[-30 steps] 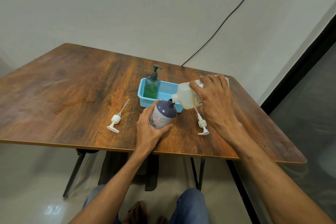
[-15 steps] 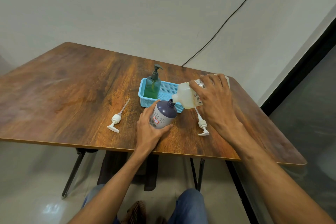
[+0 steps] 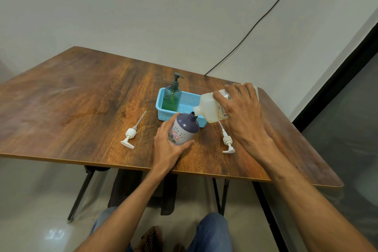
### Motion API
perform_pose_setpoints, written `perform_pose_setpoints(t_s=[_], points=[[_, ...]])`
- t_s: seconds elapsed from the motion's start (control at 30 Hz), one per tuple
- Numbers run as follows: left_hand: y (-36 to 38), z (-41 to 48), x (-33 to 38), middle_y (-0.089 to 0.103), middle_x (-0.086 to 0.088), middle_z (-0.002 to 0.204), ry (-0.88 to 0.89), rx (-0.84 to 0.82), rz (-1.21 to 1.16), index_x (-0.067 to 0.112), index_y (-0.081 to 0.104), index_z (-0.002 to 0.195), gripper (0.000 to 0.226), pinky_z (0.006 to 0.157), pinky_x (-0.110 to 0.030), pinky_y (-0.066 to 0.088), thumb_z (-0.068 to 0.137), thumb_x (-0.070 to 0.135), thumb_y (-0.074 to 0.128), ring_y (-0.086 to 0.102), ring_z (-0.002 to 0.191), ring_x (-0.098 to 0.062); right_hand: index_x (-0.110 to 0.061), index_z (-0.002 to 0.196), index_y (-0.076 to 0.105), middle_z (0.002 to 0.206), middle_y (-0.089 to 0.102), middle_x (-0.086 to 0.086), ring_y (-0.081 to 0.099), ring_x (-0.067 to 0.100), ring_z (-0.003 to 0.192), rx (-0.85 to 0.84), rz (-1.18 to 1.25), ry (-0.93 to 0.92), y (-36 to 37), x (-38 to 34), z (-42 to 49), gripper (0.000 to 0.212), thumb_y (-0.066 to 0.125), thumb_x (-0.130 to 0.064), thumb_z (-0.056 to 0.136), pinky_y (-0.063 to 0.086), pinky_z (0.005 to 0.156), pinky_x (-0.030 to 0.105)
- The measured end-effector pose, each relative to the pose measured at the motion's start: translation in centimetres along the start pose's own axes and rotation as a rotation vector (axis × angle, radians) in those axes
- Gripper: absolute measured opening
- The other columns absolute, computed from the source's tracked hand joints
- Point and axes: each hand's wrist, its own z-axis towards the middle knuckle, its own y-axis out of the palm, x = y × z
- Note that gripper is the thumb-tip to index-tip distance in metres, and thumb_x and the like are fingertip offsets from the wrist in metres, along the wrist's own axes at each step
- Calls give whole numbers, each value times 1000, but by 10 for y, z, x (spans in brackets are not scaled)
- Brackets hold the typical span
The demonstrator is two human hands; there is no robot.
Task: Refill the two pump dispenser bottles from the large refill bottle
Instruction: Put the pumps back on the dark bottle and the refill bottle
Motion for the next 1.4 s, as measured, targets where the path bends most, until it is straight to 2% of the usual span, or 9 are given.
perform_pose_setpoints(t_s=[0.43,0.67,1.0,1.4], points=[[-1,-1,4,60,2,136,13,-2,-17,19,52,144,95,106,-48,51,62,54,85,57,125,-14,-20,125,59,126,61,19,54,41,117,1,24,-9,-4,-1,1,66,88,-19,65,40,102,53],[0,0,1,60,5,135,12,-6,-10,23,51,145,94,104,-49,52,63,54,86,57,125,-13,-21,125,59,124,61,18,54,39,116,3,25,-5,-1,0,1,70,91,-24,63,41,100,53],[0,0,-1,60,5,135,19,-2,-9,24,51,144,93,103,-48,53,63,53,86,57,124,-13,-21,128,57,128,59,19,52,40,120,-13,4,-11,-2,0,2,68,88,-22,67,37,104,54],[0,1,-1,60,8,135,17,6,-1,31,50,143,91,104,-48,52,63,54,86,57,124,-10,-20,124,58,123,61,19,54,40,115,12,0,-21,-3,-2,2,67,90,-22,65,40,101,54]])
